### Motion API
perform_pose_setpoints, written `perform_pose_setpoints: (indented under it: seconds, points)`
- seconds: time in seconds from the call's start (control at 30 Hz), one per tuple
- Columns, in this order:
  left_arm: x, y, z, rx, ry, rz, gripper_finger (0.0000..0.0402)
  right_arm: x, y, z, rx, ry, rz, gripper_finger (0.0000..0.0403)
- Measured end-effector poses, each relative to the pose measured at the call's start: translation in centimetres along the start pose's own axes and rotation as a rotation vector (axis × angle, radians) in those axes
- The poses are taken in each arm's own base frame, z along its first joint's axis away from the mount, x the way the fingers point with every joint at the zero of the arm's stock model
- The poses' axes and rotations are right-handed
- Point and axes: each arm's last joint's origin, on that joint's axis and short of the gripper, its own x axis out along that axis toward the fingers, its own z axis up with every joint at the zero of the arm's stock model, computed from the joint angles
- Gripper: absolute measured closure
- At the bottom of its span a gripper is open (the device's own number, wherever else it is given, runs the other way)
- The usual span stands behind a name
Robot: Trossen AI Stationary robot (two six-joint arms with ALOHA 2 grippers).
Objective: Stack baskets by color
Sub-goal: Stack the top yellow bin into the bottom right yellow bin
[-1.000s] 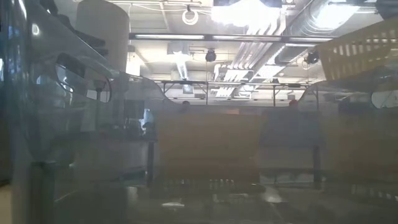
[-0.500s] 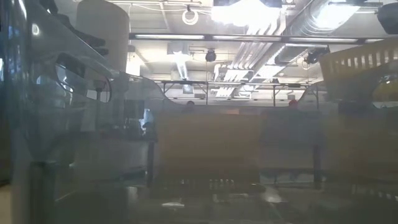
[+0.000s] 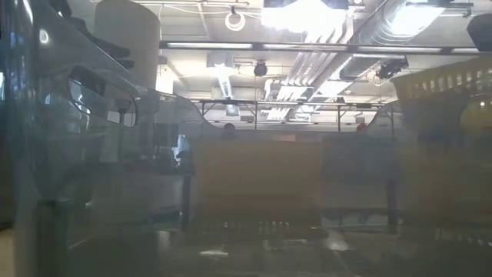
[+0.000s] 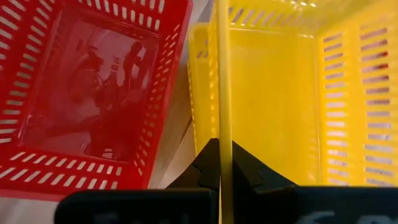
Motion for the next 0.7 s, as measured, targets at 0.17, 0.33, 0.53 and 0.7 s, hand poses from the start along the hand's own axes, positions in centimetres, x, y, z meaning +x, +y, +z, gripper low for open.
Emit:
perform_pose_setpoints:
  seconds: [0.17, 0.33, 0.53, 0.7]
  points:
    - [0.0, -0.01, 0.01, 0.0, 0.0, 0.0, 0.0307, 0.07, -0.12, -0.01, 0.02, -0.001, -0.016, 0.0403]
    - [0.0, 0.0, 0.0, -0.001, 0.0, 0.0, 0.0307, 0.19, -0.36, 0.13, 0.037, -0.001, -0.015, 0.0403]
    - [0.0, -0.01, -0.01, -0.011, 0.002, -0.003, 0.0307, 0.32, -0.61, 0.23, 0.052, 0.004, -0.013, 0.0403]
    - [0.0, -0.01, 0.0, -0.011, 0.001, -0.003, 0.0307, 0.32, -0.61, 0.23, 0.054, 0.006, -0.007, 0.0403]
